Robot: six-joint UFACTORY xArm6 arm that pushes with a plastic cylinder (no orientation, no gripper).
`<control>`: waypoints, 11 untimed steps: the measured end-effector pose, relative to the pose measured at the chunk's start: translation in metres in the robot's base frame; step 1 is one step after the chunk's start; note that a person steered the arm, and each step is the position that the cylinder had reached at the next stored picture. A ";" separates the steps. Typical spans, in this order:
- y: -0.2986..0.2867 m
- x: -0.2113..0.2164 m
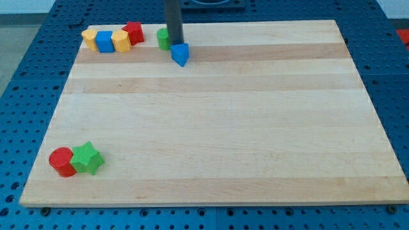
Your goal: Push the green circle closer to the red star
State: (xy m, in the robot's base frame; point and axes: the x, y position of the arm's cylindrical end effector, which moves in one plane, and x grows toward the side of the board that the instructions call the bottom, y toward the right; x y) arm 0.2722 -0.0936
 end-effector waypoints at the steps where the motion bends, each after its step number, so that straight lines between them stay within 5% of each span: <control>1: -0.007 0.000; 3: 0.028 -0.011; 7: -0.069 -0.014; 11: 0.012 -0.052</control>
State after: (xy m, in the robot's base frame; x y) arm 0.2198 -0.0820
